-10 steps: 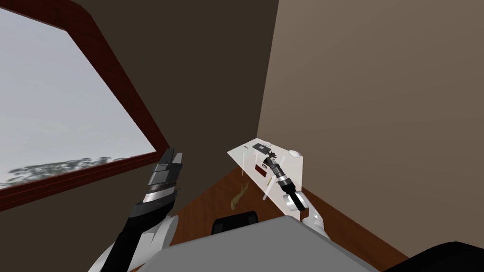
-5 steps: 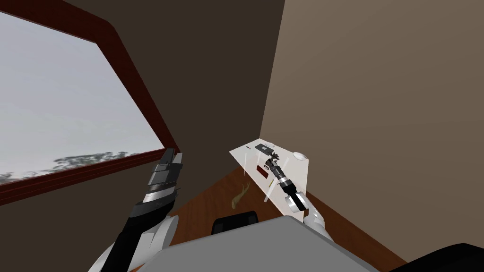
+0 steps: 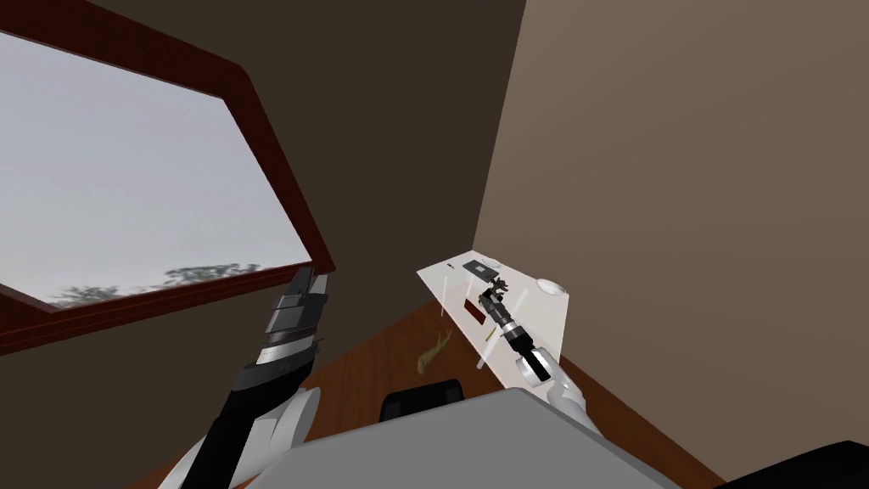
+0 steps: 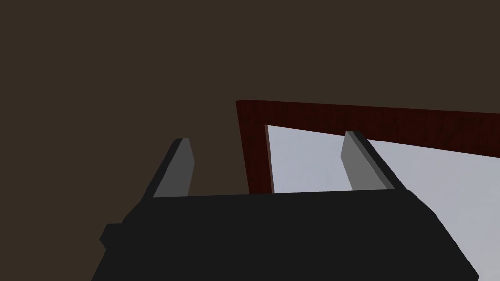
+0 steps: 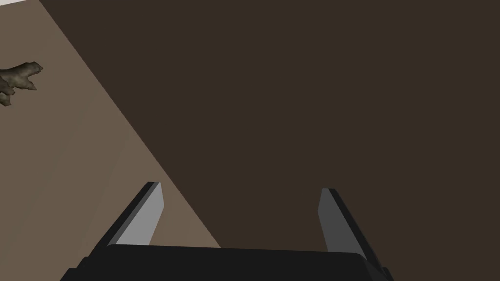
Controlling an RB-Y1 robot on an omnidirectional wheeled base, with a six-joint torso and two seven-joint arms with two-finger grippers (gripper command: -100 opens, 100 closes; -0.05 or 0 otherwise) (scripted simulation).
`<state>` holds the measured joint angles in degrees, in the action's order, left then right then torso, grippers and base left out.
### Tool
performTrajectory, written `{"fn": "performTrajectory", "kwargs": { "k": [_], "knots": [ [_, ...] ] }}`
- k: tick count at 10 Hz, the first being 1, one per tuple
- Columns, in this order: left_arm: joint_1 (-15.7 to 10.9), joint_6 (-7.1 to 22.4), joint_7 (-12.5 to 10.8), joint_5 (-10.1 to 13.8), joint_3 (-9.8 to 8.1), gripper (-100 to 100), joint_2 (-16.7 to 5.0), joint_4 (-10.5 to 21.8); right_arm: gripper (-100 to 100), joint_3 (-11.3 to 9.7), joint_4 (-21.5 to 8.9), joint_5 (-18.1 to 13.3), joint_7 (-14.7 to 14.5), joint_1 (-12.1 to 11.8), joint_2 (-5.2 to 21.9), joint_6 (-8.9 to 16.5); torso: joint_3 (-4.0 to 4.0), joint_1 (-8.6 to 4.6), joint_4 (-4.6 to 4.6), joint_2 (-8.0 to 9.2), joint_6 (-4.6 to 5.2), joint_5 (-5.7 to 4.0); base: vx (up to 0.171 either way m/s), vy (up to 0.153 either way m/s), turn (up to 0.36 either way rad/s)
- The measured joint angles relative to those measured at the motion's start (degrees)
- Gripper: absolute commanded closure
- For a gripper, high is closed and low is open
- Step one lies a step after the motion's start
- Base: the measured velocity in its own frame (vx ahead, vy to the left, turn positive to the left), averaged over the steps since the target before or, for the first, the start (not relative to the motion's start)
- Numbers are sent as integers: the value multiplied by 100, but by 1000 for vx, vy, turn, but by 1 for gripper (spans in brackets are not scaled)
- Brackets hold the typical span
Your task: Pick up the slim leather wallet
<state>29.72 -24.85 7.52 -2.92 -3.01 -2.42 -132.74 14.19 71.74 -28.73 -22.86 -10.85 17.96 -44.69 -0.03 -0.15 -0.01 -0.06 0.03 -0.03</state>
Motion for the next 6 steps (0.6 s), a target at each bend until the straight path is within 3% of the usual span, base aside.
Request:
{"fn": "performTrajectory", "kwargs": {
  "k": [6],
  "knots": [
    [0,0,0,0,0,0,0,0,-100,172,-1140,-481,-454,283,196,-248,1,2,0,2,3,0,-18,-42,154]
  ]
}}
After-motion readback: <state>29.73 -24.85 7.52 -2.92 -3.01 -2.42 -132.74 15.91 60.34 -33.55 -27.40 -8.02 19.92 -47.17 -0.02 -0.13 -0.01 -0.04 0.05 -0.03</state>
